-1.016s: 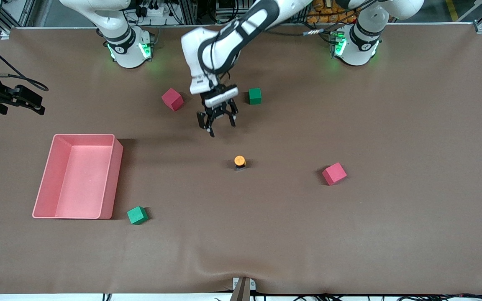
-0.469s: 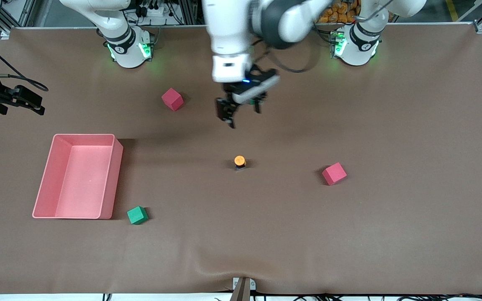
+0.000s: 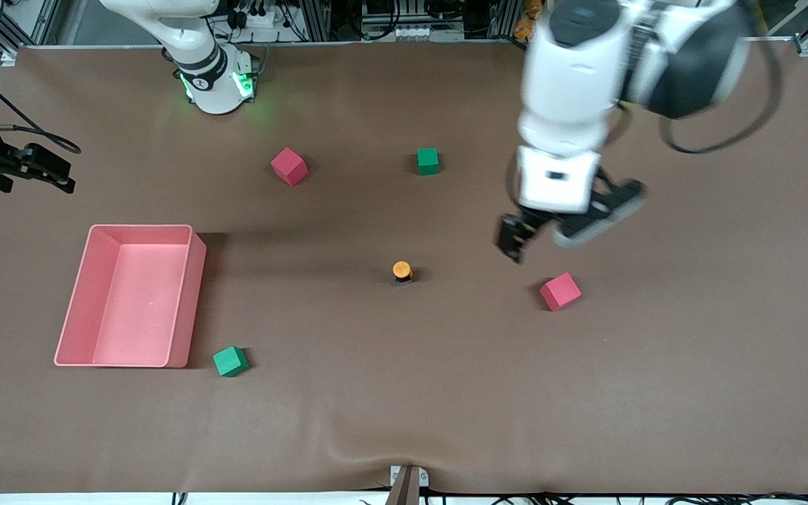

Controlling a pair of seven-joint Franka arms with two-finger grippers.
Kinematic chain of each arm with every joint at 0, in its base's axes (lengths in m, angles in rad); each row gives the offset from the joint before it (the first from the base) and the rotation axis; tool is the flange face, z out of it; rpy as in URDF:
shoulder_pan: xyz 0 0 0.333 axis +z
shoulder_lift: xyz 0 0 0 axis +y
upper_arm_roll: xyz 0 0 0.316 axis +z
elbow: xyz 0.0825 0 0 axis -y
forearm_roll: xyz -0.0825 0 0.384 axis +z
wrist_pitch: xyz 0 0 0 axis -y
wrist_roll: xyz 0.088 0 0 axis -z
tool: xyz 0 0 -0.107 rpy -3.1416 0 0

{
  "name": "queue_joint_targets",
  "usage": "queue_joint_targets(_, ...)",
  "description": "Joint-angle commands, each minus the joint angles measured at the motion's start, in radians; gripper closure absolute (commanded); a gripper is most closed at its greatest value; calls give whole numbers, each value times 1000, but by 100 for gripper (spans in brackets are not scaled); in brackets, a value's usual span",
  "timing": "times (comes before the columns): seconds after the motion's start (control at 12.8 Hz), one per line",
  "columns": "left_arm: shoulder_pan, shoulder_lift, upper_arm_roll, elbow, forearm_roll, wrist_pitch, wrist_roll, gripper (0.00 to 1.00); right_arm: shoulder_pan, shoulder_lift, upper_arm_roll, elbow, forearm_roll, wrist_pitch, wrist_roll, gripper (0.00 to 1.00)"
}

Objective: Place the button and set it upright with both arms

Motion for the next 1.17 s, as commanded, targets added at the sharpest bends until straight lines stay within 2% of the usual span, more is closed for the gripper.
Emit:
queue_joint_targets(0.0,162,-86,-15,-15,-114,-10,288,0,-21,4,12,13,14,-10,-9,0)
queue_joint_targets(0.16,278,-119,-13,-9,-257,-56,544,0,-21,4,12,13,14,-10,-9,0)
queue_joint_targets(0.47,409,-169,-10,-6,-273,-197,887,0,-21,4,12,13,14,-10,-9,0)
queue_joint_targets(0.7,428,-222,-8,-46,-276,-265,964,0,-19,4,12,13,14,-10,-9,0)
queue_joint_targets(1.09,412,-434,11,-270,-276,-341,982,0,-18,4,12,13,14,-10,-8,0)
